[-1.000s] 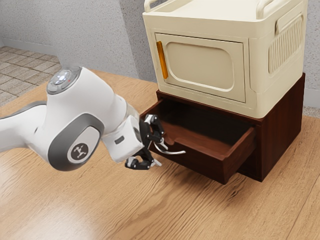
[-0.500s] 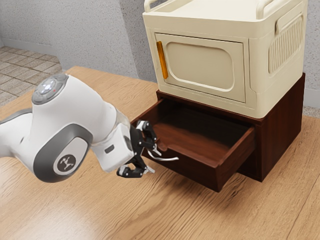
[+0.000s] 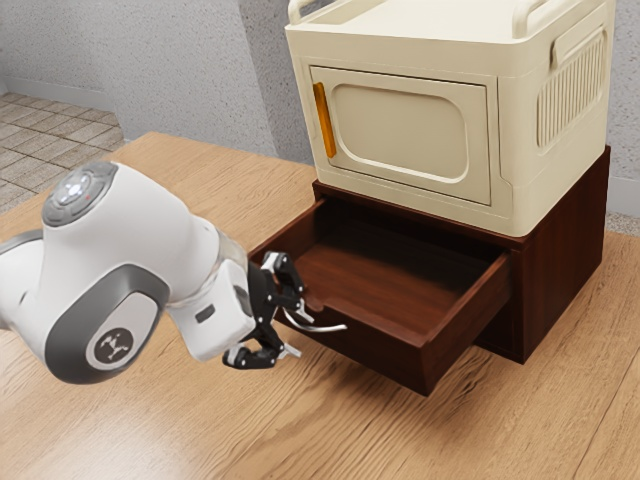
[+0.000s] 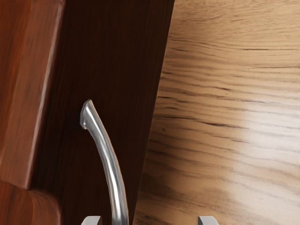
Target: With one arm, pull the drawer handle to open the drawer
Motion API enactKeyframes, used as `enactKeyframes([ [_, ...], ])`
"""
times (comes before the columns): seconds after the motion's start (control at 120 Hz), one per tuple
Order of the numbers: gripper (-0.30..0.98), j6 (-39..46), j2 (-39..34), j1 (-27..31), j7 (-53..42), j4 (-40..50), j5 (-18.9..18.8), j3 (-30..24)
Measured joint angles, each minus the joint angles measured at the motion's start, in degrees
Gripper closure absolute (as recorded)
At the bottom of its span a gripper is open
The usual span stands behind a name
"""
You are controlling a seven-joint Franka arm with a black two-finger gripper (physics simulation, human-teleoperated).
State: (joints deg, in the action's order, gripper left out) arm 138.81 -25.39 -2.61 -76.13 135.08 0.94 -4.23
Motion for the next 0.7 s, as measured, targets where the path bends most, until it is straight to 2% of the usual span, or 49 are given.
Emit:
enactKeyframes([
  [0.233,0.47,0.0,-1.0,0.2,0.5,0.8,0.0,-0.6],
  [0.425,0.35,0.0,-1.4,0.3,0.7,0.8,0.0,-0.6],
  [0.567,0.31,-0.5,-6.0,1.2,0.9,0.6,0.0,-0.6],
  [0.642,0.22,-2.7,-5.9,1.4,1.5,-4.1,0.0,-0.5],
  [0.7,0.17,-8.3,-3.5,1.6,3.4,-13.1,-0.2,-0.2],
])
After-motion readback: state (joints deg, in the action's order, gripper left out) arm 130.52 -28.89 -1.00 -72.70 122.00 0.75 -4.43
